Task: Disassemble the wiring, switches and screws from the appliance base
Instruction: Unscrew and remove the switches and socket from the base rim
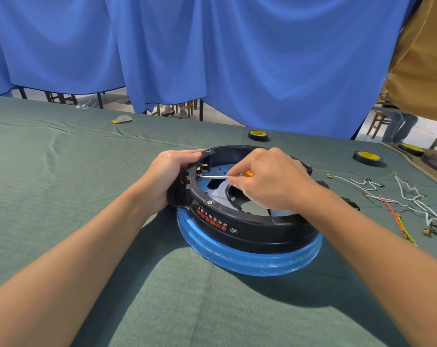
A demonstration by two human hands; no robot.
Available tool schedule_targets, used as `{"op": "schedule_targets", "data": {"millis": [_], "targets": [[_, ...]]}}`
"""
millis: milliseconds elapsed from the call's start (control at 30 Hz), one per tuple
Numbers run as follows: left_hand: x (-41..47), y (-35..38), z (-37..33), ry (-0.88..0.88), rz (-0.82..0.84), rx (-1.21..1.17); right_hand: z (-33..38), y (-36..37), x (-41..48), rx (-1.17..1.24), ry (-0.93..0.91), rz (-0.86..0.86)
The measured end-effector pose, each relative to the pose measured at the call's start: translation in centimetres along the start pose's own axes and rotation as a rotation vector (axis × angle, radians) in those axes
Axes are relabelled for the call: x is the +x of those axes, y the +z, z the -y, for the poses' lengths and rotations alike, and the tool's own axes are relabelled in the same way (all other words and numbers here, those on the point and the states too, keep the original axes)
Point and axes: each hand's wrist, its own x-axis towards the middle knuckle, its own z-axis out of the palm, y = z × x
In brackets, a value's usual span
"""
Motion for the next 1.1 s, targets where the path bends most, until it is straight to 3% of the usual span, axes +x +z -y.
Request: {"op": "schedule_targets", "data": {"millis": [233,367,467,633,700,867,1100], "targets": [[-0.1,0.4,0.1,0.004,-0.045,0.001,0.3,0.0,0.0,-0.023,-0.052,0.030],[-0.1,0.5,0.1,-0.021,-0.082,0.006,1.3,-0.1,-0.2,-0.043,-0.101,0.142],[-0.3,0.5,0.0,-0.041,-0.087,-0.018,2.1,0.2,-0.3,-0.155,-0.133,0.113],[-0.3,0.2,0.0,-0.050,-0.036,-0.035,1.2,-0.8,-1.1,-0.122,-0.091,0.097],[-0.2,0.2,-0.1,-0.058,-0.013,-0.029,0.1,-1.6,-2.2,-0.153,-0.018,0.008],[-0.2,0.0,-0.3,-0.055,0.006,-0.019,-1.9,-1.3,-5.6,-0.178,0.143,-0.447],[-0.4,0.0,-0.2,0.031,-0.115,-0.016,-4.2,-0.1,-2.9,-0.092,0.235,-0.612]]}}
